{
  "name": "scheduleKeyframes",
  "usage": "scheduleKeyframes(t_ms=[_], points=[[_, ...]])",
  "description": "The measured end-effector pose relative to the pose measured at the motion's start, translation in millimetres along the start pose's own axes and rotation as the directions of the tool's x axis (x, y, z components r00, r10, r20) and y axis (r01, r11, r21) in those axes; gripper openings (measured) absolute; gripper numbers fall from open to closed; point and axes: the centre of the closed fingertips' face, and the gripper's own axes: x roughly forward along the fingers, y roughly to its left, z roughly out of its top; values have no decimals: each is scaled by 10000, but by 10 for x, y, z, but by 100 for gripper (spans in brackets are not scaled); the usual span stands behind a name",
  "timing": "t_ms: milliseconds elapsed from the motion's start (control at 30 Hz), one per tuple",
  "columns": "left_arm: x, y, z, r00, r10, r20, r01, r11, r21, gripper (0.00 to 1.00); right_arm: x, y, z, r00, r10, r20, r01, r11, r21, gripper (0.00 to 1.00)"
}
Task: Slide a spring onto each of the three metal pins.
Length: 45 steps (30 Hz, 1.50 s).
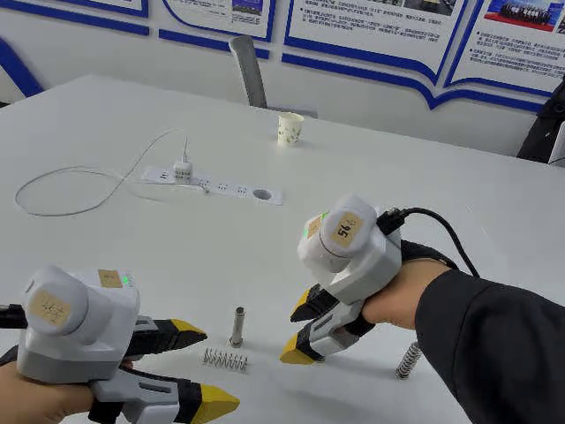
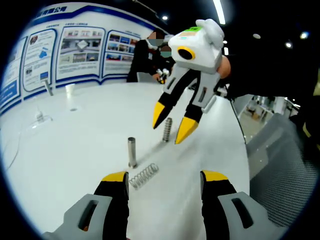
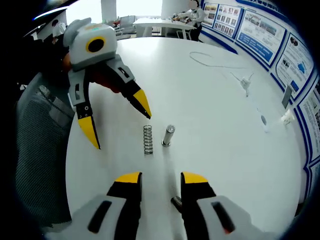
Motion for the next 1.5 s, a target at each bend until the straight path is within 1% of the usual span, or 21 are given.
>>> scheduleKeyframes(t_ms=[600, 767, 967, 1267, 1500], points=[[-1, 7, -14, 10000, 33, -60, -34, 10000, -45, 58, 224, 151, 157, 9991, 368, 203, -367, 9993, -36, 25], [-2, 8, -20, 10000, 45, -81, -45, 10000, -51, 58, 294, 170, 180, 9988, 412, 248, -412, 9991, 12, 22], [-4, 14, -29, 9999, 64, -106, -64, 10000, -73, 58, 380, 216, 188, 9984, 530, 172, -530, 9986, -18, 20], [-14, 38, -37, 9999, 127, -102, -129, 9998, -123, 58, 457, 202, 182, 9986, 536, 20, -535, 9985, -91, 18], [-15, 44, -43, 9999, 138, -98, -140, 9998, -170, 57, 515, 197, 189, 9982, 599, -3, -599, 9982, -91, 16]])
